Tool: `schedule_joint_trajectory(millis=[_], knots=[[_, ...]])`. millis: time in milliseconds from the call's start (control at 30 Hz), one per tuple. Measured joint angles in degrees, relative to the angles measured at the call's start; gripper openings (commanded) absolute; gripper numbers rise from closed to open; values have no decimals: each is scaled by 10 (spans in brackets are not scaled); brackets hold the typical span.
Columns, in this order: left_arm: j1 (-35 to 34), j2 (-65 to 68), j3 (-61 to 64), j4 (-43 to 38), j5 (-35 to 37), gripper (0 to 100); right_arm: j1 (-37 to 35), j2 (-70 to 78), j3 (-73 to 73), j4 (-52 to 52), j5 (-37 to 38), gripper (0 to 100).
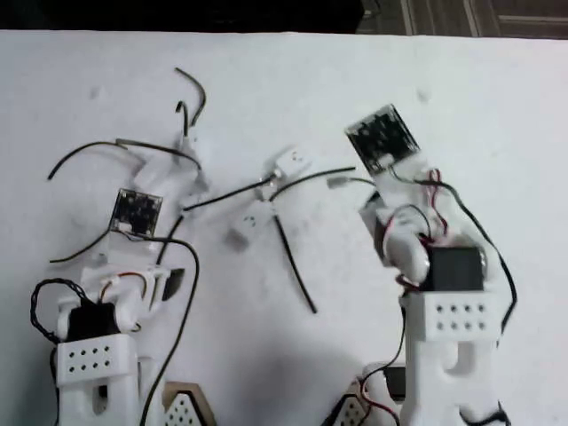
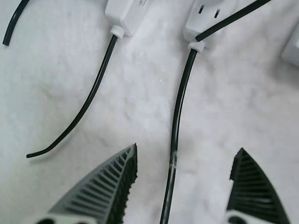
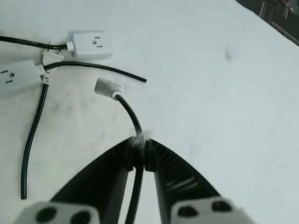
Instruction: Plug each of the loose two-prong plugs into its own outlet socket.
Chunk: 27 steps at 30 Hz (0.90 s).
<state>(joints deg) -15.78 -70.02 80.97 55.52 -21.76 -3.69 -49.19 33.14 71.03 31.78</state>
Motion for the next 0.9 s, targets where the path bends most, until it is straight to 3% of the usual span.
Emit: schedule_joint_trajectory(millis=[100,233,467,533,900], knots=[[0,0,0,0,0,317,8,-7,0,65,40,36],[0,0,0,0,0,317,-40,24,0,129,30,157],[0,0,0,0,0,317,-213,118,-8,114,-216,130],[0,0,0,0,0,317,-233,122,-27,107,-251,118],[0,0,0,0,0,317,-210,193,-20,123,-164,116]])
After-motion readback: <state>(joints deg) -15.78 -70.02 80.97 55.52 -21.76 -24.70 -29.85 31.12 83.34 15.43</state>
